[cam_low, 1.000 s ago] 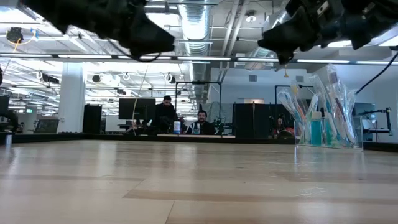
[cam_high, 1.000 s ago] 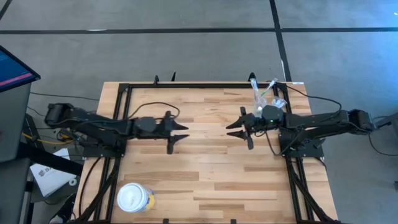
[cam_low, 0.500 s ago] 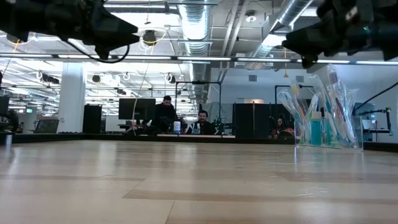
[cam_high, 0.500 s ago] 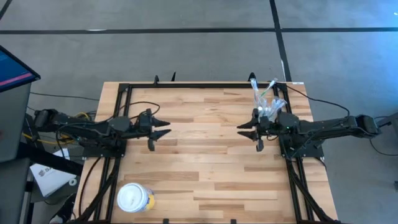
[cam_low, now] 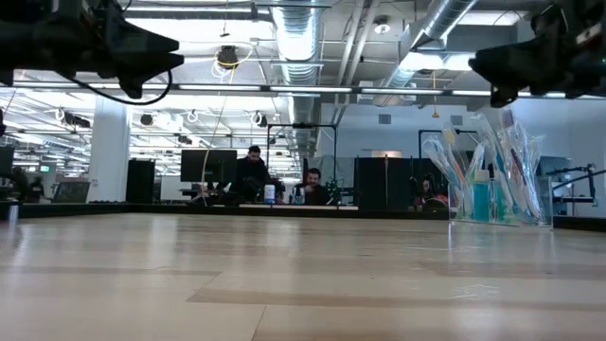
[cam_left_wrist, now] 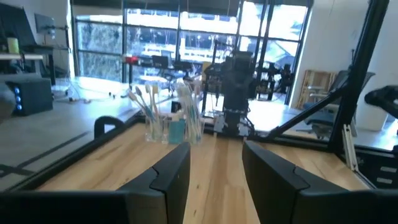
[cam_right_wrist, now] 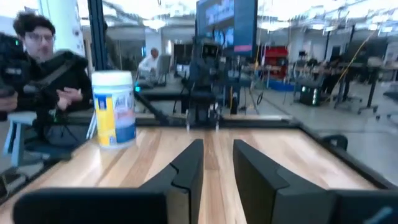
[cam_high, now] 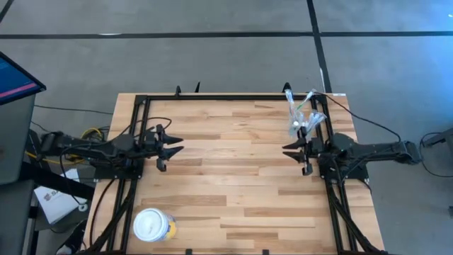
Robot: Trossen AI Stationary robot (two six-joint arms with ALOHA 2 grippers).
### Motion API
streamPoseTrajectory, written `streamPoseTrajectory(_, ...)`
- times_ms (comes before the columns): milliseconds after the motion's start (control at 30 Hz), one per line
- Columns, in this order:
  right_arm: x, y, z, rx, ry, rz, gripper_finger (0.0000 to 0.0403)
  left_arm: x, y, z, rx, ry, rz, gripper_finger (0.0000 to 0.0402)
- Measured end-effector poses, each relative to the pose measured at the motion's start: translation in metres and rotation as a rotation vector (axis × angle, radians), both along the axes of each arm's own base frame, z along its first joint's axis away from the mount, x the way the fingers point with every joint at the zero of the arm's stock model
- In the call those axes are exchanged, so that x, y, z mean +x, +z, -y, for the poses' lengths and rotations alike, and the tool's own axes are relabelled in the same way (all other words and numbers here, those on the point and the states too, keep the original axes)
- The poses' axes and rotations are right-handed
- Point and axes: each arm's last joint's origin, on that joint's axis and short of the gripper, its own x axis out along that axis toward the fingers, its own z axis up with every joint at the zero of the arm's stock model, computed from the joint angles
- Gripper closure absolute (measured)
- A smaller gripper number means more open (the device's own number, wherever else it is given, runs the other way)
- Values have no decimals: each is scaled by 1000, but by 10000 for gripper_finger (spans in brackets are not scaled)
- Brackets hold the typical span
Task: Pick & Place toothbrushing station
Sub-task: Return to Home Position
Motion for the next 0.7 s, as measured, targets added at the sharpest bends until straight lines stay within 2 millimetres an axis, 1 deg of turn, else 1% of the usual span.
streamPoseTrajectory(100, -5, -2, 0, 0, 0, -12, 326, -5, -4, -1, 23, 18, 8, 262)
streamPoseTrajectory(200, -9, 0, 0, 0, 0, 12, 327, -7, -12, -2, 23, 52, -27, 262)
streamPoseTrajectory(333, -14, -3, 0, 0, 1, 0, 327, -10, -19, -3, 25, 87, -67, 262)
streamPoseTrajectory(433, -14, -6, 0, 5, -5, -31, 327, -12, -21, -3, 22, 90, -82, 262)
streamPoseTrajectory(633, -14, -6, 3, 19, -115, -26, 327, -12, -20, -4, 23, 102, -79, 262)
streamPoseTrajectory(700, -14, -8, 4, 19, -123, -53, 327, -12, -20, -4, 29, 99, -82, 262)
